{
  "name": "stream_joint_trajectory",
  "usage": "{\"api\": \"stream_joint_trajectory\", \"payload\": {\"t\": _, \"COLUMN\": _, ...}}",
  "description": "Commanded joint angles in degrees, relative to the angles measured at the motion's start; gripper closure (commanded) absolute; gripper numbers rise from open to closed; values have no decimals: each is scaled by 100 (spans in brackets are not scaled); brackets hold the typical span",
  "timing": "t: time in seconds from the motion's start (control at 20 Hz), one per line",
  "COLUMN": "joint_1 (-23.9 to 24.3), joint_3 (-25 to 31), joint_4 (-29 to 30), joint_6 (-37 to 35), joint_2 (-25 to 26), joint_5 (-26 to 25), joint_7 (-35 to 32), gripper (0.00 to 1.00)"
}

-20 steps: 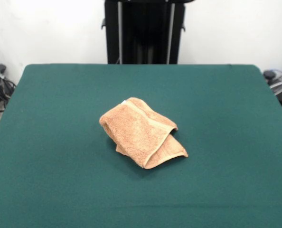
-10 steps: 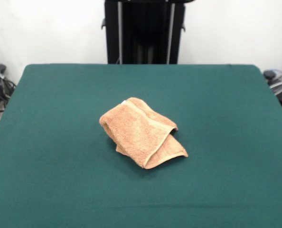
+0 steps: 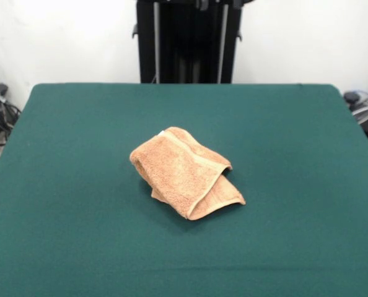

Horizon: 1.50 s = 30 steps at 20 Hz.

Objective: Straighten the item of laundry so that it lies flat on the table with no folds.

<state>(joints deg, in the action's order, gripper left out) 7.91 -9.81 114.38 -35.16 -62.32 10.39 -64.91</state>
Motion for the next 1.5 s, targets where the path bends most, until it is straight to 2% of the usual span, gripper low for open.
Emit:
{"api": "stream_joint_trajectory", "payload": {"t": 0.05, "joint_1": 228, "joint_3": 422, "joint_4": 1157, "joint_6": 1076, "joint_2": 496, "joint_5": 263, "joint_7": -1373, "gripper": 0}}
{"api": "stream_joint_trajectory", "payload": {"t": 0.3, "joint_1": 326, "joint_3": 513, "joint_4": 1425, "joint_6": 1505, "joint_2": 511, "joint_5": 225, "joint_7": -1325, "gripper": 0}}
{"api": "stream_joint_trajectory", "payload": {"t": 0.5, "joint_1": 619, "joint_3": 853, "joint_4": 1783, "joint_6": 1991, "joint_2": 591, "joint_5": 263, "joint_7": -1231, "gripper": 0}}
{"api": "stream_joint_trajectory", "payload": {"t": 0.85, "joint_1": 887, "joint_3": 1217, "joint_4": 2213, "joint_6": 2838, "joint_2": 879, "joint_5": 102, "joint_7": -1497, "gripper": 0}}
{"api": "stream_joint_trajectory", "payload": {"t": 1.5, "joint_1": 604, "joint_3": 891, "joint_4": 2121, "joint_6": 3491, "joint_2": 1535, "joint_5": 27, "joint_7": -1628, "gripper": 0}}
